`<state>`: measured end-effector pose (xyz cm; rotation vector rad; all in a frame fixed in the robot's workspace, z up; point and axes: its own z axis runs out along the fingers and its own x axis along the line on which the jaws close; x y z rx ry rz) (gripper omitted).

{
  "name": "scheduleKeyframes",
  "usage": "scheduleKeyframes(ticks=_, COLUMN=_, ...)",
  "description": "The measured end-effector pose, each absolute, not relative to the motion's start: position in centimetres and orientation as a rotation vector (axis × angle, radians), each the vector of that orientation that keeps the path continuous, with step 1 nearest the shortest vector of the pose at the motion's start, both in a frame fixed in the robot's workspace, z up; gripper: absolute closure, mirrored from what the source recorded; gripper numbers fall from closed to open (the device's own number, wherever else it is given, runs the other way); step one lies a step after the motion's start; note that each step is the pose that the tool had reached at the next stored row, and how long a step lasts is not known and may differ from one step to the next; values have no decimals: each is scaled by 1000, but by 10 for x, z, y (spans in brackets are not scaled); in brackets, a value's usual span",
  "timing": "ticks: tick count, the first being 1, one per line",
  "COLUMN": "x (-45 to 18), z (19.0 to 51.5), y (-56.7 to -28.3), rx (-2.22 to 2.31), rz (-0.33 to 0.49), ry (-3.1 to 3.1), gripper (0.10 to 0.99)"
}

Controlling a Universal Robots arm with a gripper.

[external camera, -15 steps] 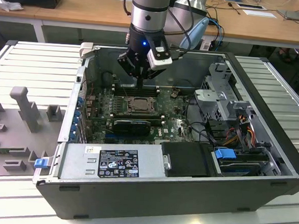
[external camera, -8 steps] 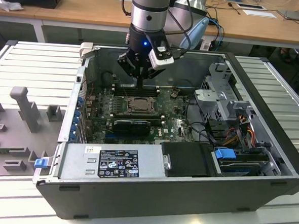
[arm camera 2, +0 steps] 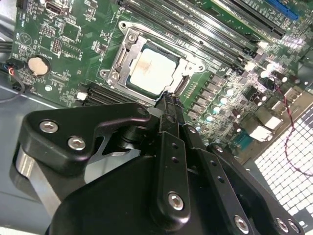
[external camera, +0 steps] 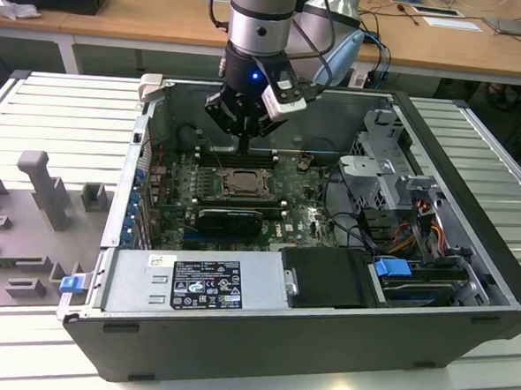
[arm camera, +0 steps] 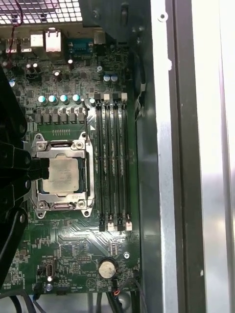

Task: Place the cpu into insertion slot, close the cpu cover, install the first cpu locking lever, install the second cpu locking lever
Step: 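Install the first cpu locking lever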

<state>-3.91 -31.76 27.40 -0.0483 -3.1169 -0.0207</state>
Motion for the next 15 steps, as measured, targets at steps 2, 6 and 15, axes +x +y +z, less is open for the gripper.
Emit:
scheduleKeyframes(ticks=2, x=-39, z=274, y=-318, rx=-29, rz=-20, ry=-3117, gripper=980)
scheduleKeyframes(ticks=6, x=-39, z=274, y=-318, rx=31, rz=-20, ry=-3117, gripper=980)
scheduleKeyframes(ticks=15, x=-39, z=274, y=-318, rx=124, rz=-19, ry=-3114, gripper=980)
